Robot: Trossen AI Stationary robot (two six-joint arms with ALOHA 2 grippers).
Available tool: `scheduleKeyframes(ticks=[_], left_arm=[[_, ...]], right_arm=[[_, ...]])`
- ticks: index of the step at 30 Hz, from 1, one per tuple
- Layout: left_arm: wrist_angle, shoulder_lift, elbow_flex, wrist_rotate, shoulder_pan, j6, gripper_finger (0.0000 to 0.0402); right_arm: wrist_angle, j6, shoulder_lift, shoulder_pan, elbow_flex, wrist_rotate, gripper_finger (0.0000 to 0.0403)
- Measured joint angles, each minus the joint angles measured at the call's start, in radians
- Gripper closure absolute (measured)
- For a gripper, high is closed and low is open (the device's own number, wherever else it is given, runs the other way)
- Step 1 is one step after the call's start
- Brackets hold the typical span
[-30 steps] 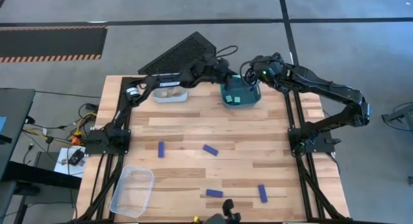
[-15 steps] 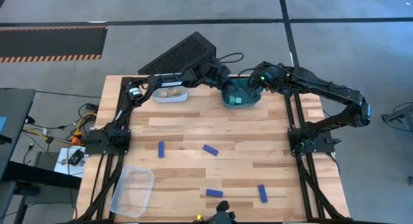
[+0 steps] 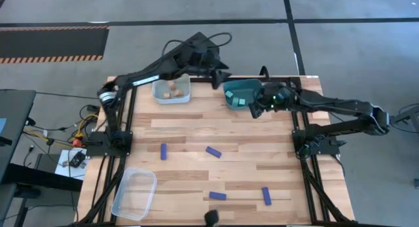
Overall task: Sort & place blocks by color
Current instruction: Put the top left violet block into the transparent bin
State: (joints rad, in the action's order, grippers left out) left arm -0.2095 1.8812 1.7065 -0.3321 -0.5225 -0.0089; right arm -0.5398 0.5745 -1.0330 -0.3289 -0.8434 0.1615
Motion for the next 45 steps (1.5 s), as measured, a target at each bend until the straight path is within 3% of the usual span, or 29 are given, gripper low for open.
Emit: scheduleKeyframes(ticks=[7, 10, 16, 20, 26, 30, 36, 40, 45], left_arm=[[0.267, -0.268, -0.439, 0.031, 0.037, -0.089, 0.023], [0.338, -0.406, -0.616, 0.079, 0.072, -0.113, 0.023], [0.259, -0.666, -0.802, 0.227, 0.258, -0.095, 0.023], [0.078, -0.773, -0.841, 0.393, 0.446, -0.061, 0.023], [-0.196, -0.854, -0.843, 0.625, 0.675, -0.225, 0.023], [-0.312, -0.894, -0.842, 0.712, 0.748, -0.285, 0.023], [-0.493, -1.0, -0.842, 0.731, 0.759, -0.276, 0.023], [-0.571, -1.104, -0.842, 0.711, 0.765, -0.296, 0.023], [-0.543, -1.239, -0.908, 0.714, 0.77, -0.35, 0.023]], right_arm=[[0.054, -0.004, -0.071, 0.173, 0.039, -0.012, 0.0224], [0.15, -0.082, -0.151, 0.264, 0.039, -0.01, 0.0232], [0.331, -0.279, -0.382, 0.413, 0.022, 0.005, 0.02], [0.352, -0.246, -0.529, 0.444, -0.04, -0.004, 0.0164], [0.398, -0.289, -0.729, 0.496, -0.143, -0.005, 0.0153], [0.391, -0.216, -0.844, 0.496, -0.22, 0.002, 0.0153], [0.311, -0.08, -0.968, 0.479, -0.34, 0.018, 0.0155], [0.28, -0.02, -0.98, 0.487, -0.376, 0.044, 0.0186], [0.292, 0.083, -0.966, 0.475, -0.382, 0.049, 0.0286]])
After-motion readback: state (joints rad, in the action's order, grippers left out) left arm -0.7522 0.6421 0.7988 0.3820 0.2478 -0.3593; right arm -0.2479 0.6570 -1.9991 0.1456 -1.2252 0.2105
